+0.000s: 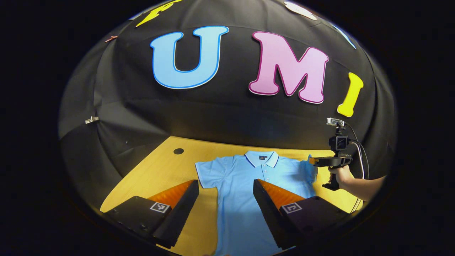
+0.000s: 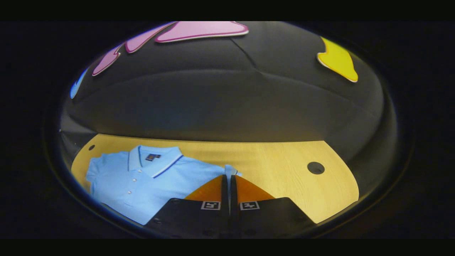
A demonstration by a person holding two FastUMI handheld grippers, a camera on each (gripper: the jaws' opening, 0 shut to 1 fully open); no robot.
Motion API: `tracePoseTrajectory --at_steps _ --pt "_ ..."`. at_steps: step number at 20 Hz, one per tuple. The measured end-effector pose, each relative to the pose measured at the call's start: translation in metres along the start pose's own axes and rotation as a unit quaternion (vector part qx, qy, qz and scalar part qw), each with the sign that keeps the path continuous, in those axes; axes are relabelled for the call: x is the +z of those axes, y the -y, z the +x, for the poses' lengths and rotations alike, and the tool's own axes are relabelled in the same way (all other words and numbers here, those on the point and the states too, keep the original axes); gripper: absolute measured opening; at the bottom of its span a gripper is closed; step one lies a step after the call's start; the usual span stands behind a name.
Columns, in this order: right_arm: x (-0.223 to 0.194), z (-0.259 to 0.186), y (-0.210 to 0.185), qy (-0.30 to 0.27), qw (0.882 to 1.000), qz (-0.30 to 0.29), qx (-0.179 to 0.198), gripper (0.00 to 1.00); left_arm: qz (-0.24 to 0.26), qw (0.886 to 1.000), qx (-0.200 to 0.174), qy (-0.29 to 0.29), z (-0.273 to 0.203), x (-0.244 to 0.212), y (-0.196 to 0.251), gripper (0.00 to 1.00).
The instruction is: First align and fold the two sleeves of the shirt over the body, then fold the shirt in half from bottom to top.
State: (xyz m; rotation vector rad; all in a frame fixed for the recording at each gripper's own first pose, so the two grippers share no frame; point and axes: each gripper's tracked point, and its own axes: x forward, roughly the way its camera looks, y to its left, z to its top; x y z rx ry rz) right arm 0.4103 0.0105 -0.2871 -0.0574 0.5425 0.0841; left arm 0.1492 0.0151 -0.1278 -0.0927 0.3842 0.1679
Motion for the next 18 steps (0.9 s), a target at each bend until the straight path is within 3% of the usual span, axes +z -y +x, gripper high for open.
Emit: tracePoseTrajectory --at_steps 3,5,6,10,15,16,17,18 --pt "0.005 -0.003 -0.041 0.004 1.0 -0.001 0.022 0.0 -0.016 1.0 0.0 0.006 0.0 -0.004 -0.002 0.98" --pt "0.004 -0.002 -0.076 0.001 0.999 -0.008 0.035 0.05 -0.029 1.0 0.001 0.008 0.003 -0.008 -0.006 0.98" --pt "0.003 -0.001 -0.09 0.002 0.999 -0.015 0.037 0.0 -0.034 0.999 0.002 0.011 0.005 -0.009 -0.008 0.98" --pt "-0.01 0.003 -0.141 -0.005 0.998 -0.03 0.05 0.0 -0.061 0.998 0.004 0.015 0.012 -0.008 -0.018 0.98" --pt "-0.031 -0.018 -0.168 -0.015 0.996 -0.055 0.075 0.7 -0.073 0.997 -0.001 0.028 0.048 -0.003 -0.039 0.98" --pt "-0.033 -0.025 -0.166 -0.012 0.996 -0.055 0.076 0.72 -0.078 0.997 -0.002 0.023 0.059 -0.005 -0.041 0.98" --pt "-0.035 -0.037 -0.16 -0.008 0.995 -0.055 0.079 0.92 -0.083 0.996 -0.004 0.017 0.082 -0.009 -0.046 0.97" --pt "-0.035 -0.047 -0.153 -0.005 0.995 -0.057 0.076 0.98 -0.083 0.996 -0.005 0.014 0.098 -0.01 -0.048 0.97"
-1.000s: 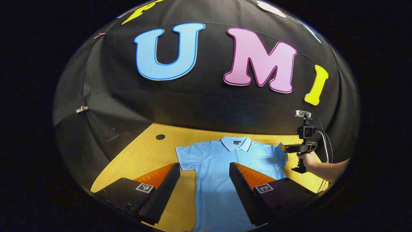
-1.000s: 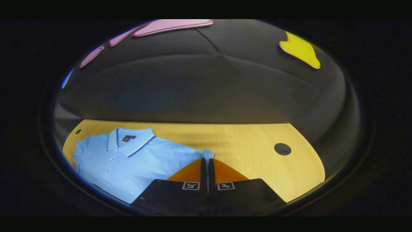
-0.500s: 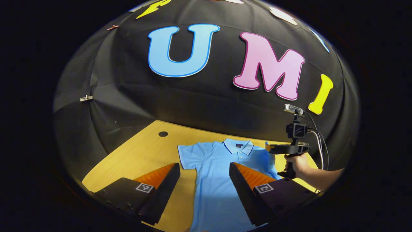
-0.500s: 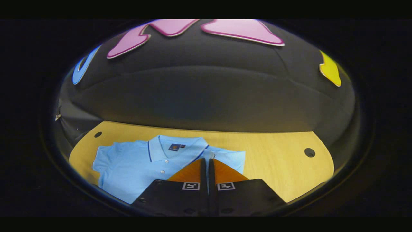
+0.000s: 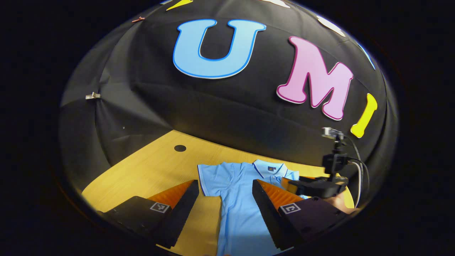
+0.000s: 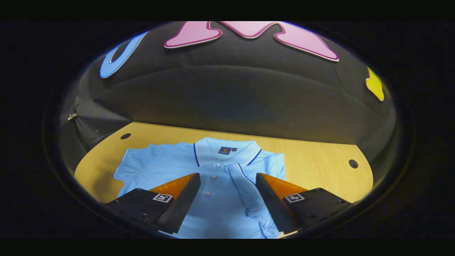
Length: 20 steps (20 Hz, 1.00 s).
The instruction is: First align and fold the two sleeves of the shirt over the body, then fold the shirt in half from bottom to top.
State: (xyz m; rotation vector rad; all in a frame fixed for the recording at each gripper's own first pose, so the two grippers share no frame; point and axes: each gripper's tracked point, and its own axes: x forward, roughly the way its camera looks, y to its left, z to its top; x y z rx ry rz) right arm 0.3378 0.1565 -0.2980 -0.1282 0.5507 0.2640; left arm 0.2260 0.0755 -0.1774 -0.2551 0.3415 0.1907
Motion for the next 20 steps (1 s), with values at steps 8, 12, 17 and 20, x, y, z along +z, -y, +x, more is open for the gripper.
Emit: tracePoseTrajectory --at_steps 8,12,17,20 --pt "-0.011 -0.088 0.038 0.037 0.999 0.013 -0.014 0.98 0.089 0.994 0.033 -0.046 0.144 -0.025 -0.038 0.97" --pt "-0.016 -0.113 0.056 0.066 0.997 0.016 -0.047 0.98 0.121 0.99 0.035 -0.066 0.195 -0.032 -0.05 0.97" --pt "-0.044 -0.123 0.082 0.046 0.994 0.073 -0.07 0.98 0.126 0.984 0.067 -0.109 0.228 -0.055 -0.068 0.97" --pt "-0.043 -0.127 0.089 0.053 0.991 0.097 -0.073 0.98 0.127 0.981 0.082 -0.122 0.232 -0.065 -0.08 0.97"
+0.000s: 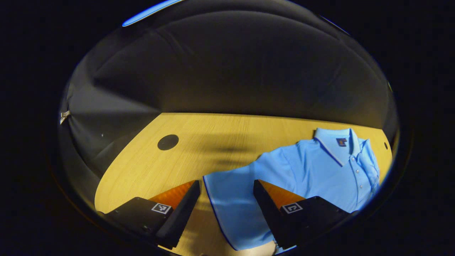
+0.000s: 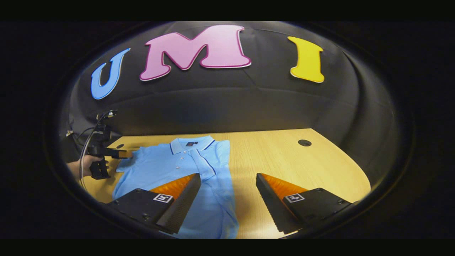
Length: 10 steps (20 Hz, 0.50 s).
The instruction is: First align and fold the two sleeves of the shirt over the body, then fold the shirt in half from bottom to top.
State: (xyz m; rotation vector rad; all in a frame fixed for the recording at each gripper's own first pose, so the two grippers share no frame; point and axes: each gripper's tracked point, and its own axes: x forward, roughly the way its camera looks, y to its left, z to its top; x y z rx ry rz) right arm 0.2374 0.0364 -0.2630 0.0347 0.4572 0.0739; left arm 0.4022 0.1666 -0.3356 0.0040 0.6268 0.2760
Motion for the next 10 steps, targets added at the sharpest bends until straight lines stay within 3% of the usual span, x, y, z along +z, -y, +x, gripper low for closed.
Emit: tracePoseTrajectory --at_steps 3,6,10 --pt "-0.021 0.008 0.001 -0.025 1.0 0.001 0.005 0.95 -0.037 0.999 -0.021 0.007 0.005 -0.001 0.005 0.98" --pt "-0.032 0.007 0.003 -0.039 0.999 0.015 0.005 0.98 -0.027 0.999 -0.039 0.012 0.007 0.003 0.01 0.82" --pt "-0.04 0.003 0.008 -0.046 0.999 0.012 0.003 0.98 -0.016 0.998 -0.054 0.013 0.008 0.004 0.025 0.41"
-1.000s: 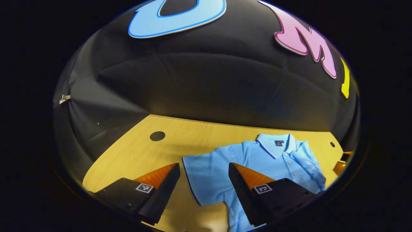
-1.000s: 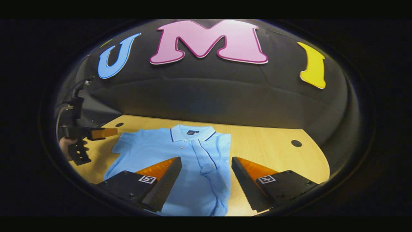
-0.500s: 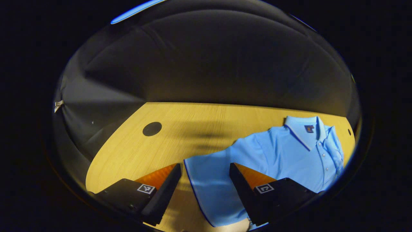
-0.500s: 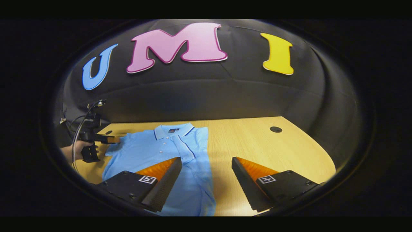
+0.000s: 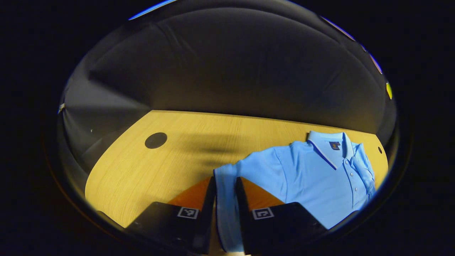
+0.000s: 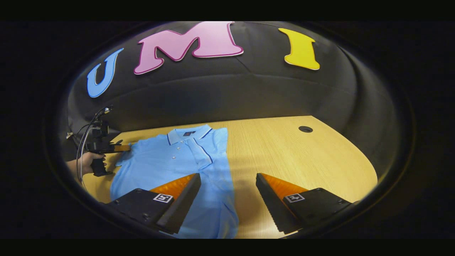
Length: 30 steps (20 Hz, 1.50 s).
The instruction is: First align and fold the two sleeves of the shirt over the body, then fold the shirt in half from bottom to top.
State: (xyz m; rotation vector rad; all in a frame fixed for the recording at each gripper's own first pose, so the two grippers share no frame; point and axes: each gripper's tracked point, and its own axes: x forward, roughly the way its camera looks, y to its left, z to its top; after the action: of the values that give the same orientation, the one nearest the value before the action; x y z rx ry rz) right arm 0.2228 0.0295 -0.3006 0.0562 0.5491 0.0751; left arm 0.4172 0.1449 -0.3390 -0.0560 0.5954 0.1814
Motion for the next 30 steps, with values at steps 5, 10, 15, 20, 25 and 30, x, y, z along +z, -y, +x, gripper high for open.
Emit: tracePoseTrajectory --at_steps 5,10,15,20,25,30 --pt "0.003 -0.008 0.01 0.008 1.0 -0.003 -0.003 0.98 -0.005 1.0 0.018 0.005 -0.005 0.004 0.006 0.07" --pt "0.004 -0.021 0.029 0.015 1.0 0.001 -0.018 0.98 0.013 0.999 0.004 0.034 -0.036 0.036 0.055 0.06" --pt "0.001 -0.043 0.049 0.022 0.999 0.015 -0.039 0.98 0.004 0.995 -0.092 0.045 -0.068 0.047 0.173 0.06" --pt "-0.01 -0.08 0.058 0.023 0.998 0.015 -0.052 0.98 0.019 0.986 -0.164 0.031 -0.118 0.026 0.232 0.79" --pt "-0.032 -0.146 0.042 0.005 0.999 0.007 -0.039 0.98 0.026 0.988 -0.149 0.037 -0.241 -0.015 0.154 0.98" --pt "-0.108 -0.211 0.0 -0.104 0.994 0.037 0.017 0.98 0.026 0.992 -0.124 -0.02 -0.359 -0.109 0.081 0.97"
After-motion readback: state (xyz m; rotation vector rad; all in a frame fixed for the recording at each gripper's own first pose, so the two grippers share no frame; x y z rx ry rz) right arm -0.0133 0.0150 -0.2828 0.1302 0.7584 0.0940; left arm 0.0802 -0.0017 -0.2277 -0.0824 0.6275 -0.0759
